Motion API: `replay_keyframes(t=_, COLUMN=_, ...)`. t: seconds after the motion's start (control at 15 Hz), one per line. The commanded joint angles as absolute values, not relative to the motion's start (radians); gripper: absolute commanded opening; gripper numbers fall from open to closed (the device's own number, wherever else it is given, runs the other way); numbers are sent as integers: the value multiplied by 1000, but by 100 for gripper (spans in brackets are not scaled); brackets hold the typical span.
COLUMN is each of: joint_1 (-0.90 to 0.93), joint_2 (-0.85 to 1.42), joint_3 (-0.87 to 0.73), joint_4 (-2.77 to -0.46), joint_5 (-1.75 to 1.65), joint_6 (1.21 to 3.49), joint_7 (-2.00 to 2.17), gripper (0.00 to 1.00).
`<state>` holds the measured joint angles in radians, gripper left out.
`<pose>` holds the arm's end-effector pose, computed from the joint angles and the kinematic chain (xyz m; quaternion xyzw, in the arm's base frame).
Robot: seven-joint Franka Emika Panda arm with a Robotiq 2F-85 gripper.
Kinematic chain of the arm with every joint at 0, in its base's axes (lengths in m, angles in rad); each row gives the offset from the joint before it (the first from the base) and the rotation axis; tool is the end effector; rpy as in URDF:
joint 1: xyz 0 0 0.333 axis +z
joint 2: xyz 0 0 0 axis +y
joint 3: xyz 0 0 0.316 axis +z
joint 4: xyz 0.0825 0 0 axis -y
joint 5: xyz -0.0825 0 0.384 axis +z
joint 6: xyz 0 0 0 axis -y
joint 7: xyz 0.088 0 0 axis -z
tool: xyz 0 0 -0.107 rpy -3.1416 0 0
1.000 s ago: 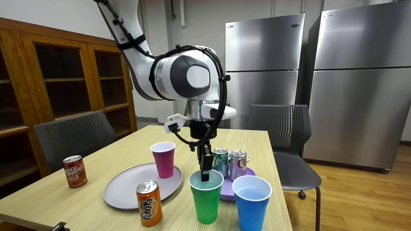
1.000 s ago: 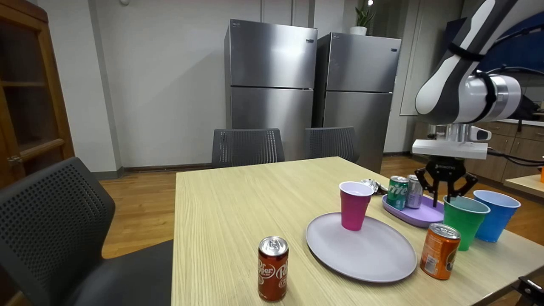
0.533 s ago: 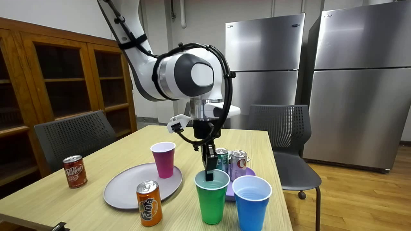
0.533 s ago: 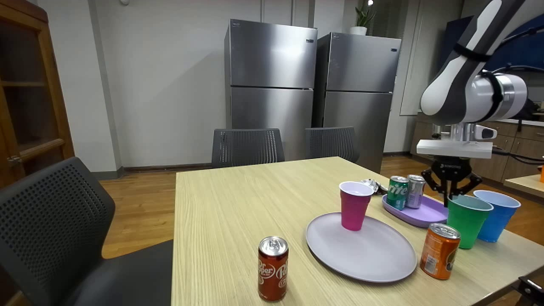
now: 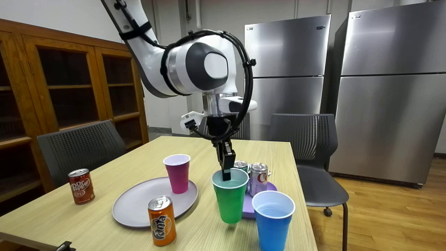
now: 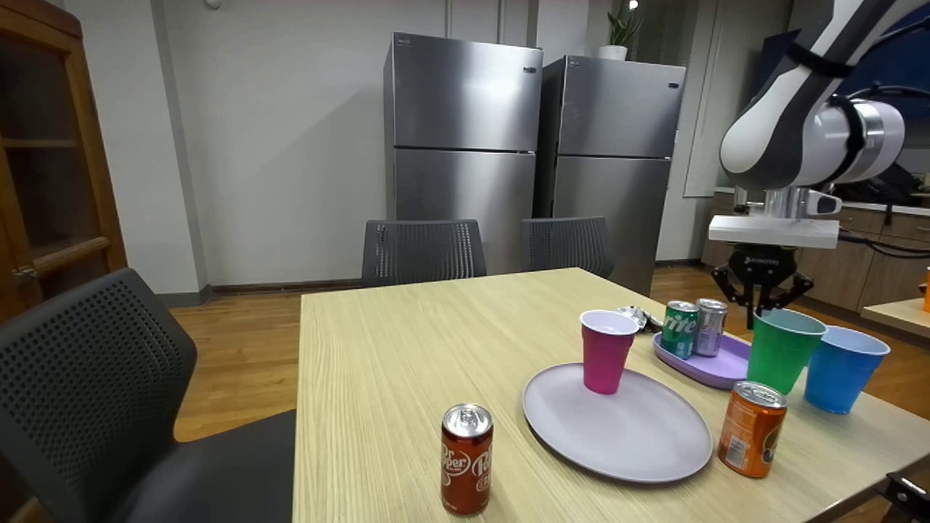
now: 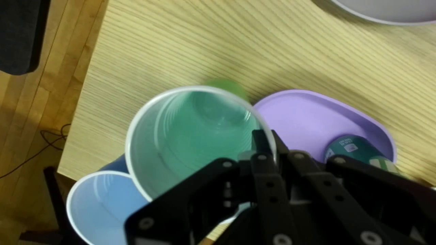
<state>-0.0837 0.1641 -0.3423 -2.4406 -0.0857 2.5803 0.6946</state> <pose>0.4424 -0.2025 0.2390 0.8658 -0.4979 -0.0016 0.0506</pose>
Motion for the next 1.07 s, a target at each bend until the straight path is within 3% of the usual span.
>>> replay_keyframes(t=0.0, joint_1=-88, joint_2=70, joint_3=-296, joint_4=-2477, joint_5=-106, joint_6=2557, joint_7=665, gripper=1)
replay_keyframes(t=1.0, joint_1=-71, joint_2=16, joint_3=-112, joint_4=-2509, joint_5=13, joint_6=2526, joint_7=415, gripper=1)
